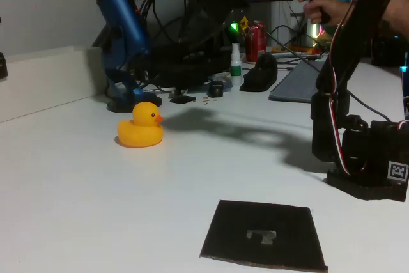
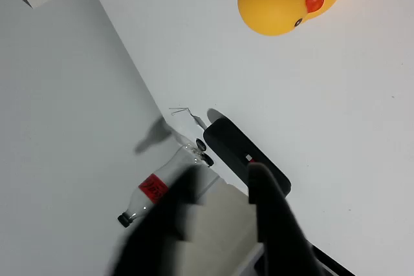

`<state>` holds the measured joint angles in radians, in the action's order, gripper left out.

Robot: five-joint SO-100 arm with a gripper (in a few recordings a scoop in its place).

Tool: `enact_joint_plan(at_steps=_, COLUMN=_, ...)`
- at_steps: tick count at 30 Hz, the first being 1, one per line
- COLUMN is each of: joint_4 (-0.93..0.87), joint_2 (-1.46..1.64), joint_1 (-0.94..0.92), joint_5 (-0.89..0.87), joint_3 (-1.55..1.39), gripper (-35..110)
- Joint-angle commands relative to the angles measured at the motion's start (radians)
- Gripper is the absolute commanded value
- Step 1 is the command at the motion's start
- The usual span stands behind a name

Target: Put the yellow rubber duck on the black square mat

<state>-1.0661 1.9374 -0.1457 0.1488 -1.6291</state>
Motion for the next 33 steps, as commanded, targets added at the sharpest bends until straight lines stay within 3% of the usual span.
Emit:
enact_joint_plan(at_steps=1, joint_4=-0.011, joint_2=-0.011, joint_1=-0.006, joint_5=0.023, joint_3=0.032, gripper=19)
enact_joint_plan(at_steps=10, joint_4=-0.009, joint_2=-0.133, joint_1=-0.006, joint_5=0.021, joint_3=0.046, gripper=30)
enact_joint_plan(at_steps=33, joint_4=-0.006, joint_2=-0.370, joint_1=-0.008, joint_5=0.020, joint_3=0.377, gripper=31)
